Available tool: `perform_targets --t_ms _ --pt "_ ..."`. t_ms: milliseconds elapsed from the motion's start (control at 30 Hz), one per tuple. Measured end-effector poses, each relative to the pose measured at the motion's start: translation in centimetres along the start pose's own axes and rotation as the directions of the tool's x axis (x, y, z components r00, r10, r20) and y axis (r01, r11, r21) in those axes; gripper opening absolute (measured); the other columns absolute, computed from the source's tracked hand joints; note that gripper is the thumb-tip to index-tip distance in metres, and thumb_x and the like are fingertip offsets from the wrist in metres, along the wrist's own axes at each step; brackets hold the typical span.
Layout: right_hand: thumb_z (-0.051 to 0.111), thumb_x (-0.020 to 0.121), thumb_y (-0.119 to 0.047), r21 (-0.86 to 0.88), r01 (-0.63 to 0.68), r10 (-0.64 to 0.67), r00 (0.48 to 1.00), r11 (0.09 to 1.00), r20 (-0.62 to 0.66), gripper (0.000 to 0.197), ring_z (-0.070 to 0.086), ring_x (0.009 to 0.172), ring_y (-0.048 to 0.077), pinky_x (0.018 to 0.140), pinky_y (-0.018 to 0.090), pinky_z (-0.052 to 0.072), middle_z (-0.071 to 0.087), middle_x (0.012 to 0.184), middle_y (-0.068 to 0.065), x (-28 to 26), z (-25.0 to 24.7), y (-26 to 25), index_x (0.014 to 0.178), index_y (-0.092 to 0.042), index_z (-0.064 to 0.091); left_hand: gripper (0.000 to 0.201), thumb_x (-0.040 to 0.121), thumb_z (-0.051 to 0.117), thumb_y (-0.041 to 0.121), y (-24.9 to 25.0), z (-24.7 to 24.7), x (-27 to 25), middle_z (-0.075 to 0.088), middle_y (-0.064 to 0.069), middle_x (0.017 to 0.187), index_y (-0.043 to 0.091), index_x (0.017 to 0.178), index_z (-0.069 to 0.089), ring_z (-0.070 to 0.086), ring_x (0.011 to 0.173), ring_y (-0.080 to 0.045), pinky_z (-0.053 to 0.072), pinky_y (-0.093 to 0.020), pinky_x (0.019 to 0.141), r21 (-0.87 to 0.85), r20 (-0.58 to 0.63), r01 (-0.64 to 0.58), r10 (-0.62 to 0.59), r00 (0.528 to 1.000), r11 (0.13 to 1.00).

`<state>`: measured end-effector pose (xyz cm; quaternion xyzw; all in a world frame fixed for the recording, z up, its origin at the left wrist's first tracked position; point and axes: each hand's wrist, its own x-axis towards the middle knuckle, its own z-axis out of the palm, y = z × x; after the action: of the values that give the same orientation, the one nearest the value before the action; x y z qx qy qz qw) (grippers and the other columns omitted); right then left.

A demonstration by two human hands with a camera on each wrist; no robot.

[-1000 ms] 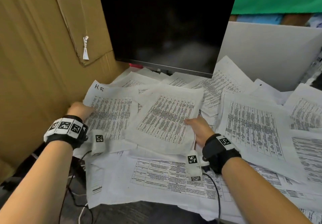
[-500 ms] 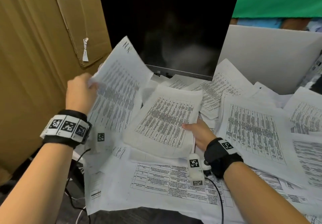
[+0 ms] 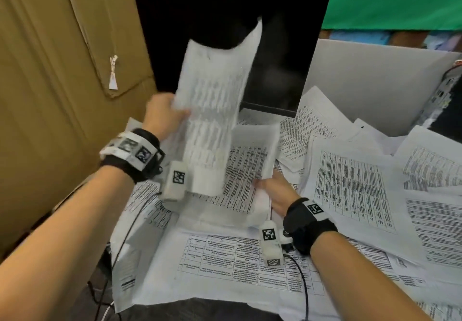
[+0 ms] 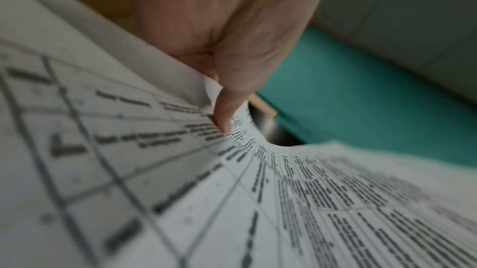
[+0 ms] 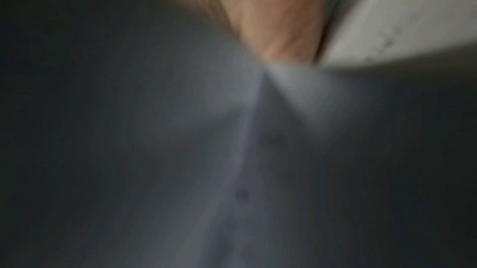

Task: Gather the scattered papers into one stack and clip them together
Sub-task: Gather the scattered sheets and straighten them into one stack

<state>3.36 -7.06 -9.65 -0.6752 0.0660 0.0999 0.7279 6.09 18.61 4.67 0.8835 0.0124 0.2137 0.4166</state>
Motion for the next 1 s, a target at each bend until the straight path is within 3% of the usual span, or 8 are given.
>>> perform_targets --t_ms 100,200,333,567,733,800,900,1000 --pt "0.060 0.083 0.008 0.003 -0.001 0.001 1.000 1.000 -0.004 0.052 0.064 0.112 0.030 0.101 0.050 0.049 0.068 0.121 0.010 -0.3 0.2 -0.4 0.132 -0.009 0.056 0.029 0.086 0.068 0.016 -2.6 5.0 -0.5 0.067 -0.007 0.107 0.001 0.111 0.064 0.064 0.097 -0.024 0.050 -0.032 0.081 -0.005 0.188 0.161 -0.157 0.969 0.987" --pt "0.057 0.095 -0.019 0.076 -0.026 0.031 0.998 0.997 -0.062 0.037 0.065 0.111 0.031 0.100 0.049 0.050 0.069 0.120 0.013 -0.3 0.5 -0.7 0.131 -0.008 0.059 0.036 0.086 0.068 0.016 -3.6 7.4 -1.1 0.064 -0.013 0.117 -0.001 0.117 0.060 0.061 0.108 -0.030 0.046 -0.032 0.088 0.087 0.277 0.252 -0.267 0.923 0.964" --pt "0.060 0.073 -0.078 0.227 -0.020 0.041 0.995 0.974 -0.087 0.091 0.044 0.137 0.020 0.118 0.048 0.028 0.049 0.147 0.001 1.1 -0.1 0.3 0.146 -0.026 0.043 0.069 0.086 0.069 0.026 -4.3 8.9 -1.7 0.044 -0.015 0.141 0.003 0.140 0.034 0.044 0.128 -0.033 0.038 -0.040 0.103 0.283 0.384 0.278 -0.374 0.844 0.918" --pt "0.060 0.093 -0.006 0.094 -0.055 0.063 0.994 0.994 -0.088 0.036 0.065 0.110 0.033 0.097 0.055 0.050 0.067 0.122 0.014 -0.2 0.1 -0.4 0.130 -0.006 0.057 0.106 0.077 0.076 0.035 -3.8 10.5 -3.0 0.030 -0.007 0.152 0.017 0.151 0.001 0.032 0.138 -0.029 0.027 -0.040 0.112 0.158 0.614 0.221 -0.271 0.741 0.962" --pt "0.061 0.093 -0.004 0.034 -0.084 0.088 0.987 0.996 -0.133 0.036 0.065 0.108 0.034 0.093 0.050 0.053 0.066 0.121 0.016 0.6 -0.2 0.2 0.128 -0.003 0.056 0.067 0.091 0.057 0.021 -4.6 7.2 -0.5 0.034 -0.011 0.150 0.016 0.148 0.022 0.046 0.125 -0.029 0.044 -0.038 0.096 0.350 0.510 0.122 -0.299 0.807 0.929" --pt "0.058 0.093 0.000 0.063 -0.072 0.079 0.990 0.995 -0.117 0.035 0.065 0.108 0.035 0.092 0.048 0.053 0.066 0.120 0.017 0.7 -0.4 0.2 0.128 -0.003 0.057 0.081 0.076 0.069 0.023 -5.8 5.0 0.5 0.039 -0.011 0.147 0.014 0.146 0.028 0.044 0.129 -0.031 0.042 -0.040 0.103 0.595 0.506 0.001 -0.375 0.777 0.804" --pt "0.058 0.092 0.000 0.077 -0.059 0.067 0.991 0.995 -0.112 0.038 0.065 0.108 0.035 0.093 0.049 0.053 0.066 0.120 0.018 0.7 -0.5 0.3 0.130 -0.002 0.055 0.110 0.047 0.078 0.036 -9.0 3.7 1.5 0.047 -0.007 0.140 0.023 0.144 0.027 0.057 0.116 -0.032 0.053 -0.043 0.088 0.783 0.482 -0.131 -0.460 0.746 0.609" --pt "0.058 0.092 0.000 0.074 -0.060 0.068 0.992 0.995 -0.108 0.039 0.065 0.108 0.035 0.095 0.052 0.052 0.066 0.121 0.018 0.8 -0.4 0.5 0.131 -0.001 0.055 0.084 0.070 0.074 0.018 -9.1 3.6 1.2 0.053 -0.009 0.134 0.023 0.143 0.032 0.058 0.113 -0.030 0.052 -0.043 0.090 0.769 0.528 -0.237 -0.381 0.759 0.593"
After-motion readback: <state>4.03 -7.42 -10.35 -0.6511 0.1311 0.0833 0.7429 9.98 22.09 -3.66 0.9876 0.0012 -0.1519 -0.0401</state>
